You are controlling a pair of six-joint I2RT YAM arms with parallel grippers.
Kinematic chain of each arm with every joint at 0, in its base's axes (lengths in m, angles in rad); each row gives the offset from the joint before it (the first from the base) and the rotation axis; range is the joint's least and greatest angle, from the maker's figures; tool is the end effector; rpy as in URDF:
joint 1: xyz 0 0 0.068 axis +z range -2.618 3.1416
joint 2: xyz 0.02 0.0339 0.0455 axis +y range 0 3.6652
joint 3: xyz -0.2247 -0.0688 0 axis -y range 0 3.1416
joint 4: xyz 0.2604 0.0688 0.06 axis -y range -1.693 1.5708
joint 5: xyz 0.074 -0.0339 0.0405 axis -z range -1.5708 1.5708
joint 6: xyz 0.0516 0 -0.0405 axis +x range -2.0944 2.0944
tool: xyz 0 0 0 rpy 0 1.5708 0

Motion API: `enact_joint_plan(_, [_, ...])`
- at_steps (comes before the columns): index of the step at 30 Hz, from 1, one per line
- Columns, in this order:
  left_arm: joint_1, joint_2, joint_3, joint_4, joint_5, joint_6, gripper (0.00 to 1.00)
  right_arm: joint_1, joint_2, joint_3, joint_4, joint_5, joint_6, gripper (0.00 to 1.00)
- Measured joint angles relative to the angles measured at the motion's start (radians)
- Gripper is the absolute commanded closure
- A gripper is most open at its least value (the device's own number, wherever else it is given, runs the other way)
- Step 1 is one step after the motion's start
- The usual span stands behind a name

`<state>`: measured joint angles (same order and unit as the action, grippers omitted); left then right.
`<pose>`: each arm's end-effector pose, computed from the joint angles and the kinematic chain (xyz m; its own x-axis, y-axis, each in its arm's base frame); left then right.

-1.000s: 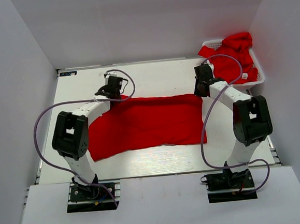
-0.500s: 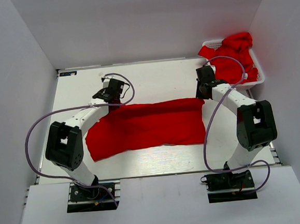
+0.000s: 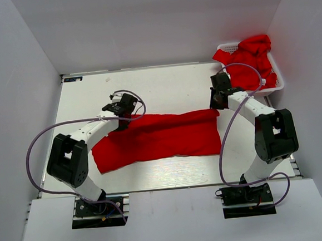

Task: Fold and stack the t-shirts
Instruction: Fold the other side of the tshirt into a rectangle

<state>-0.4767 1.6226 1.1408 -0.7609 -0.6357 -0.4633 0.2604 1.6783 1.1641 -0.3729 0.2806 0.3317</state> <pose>0.3050 -0.1230 0.1610 -0.8415 0.0298 -0.5395 -0.1977 0.9122 0.3588 0.3693 0.0836 0.1653 -0.7338 0.1283 -0.6671 0.1699 0.9855 0.0027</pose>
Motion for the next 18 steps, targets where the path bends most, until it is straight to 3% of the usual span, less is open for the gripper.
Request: enact_joint_plan(18, [-0.083,-0.060,-0.052,-0.163,0.107,-0.105,1.00,0.000,0.000,-0.029,-0.022,-0.021,0.000,1.00])
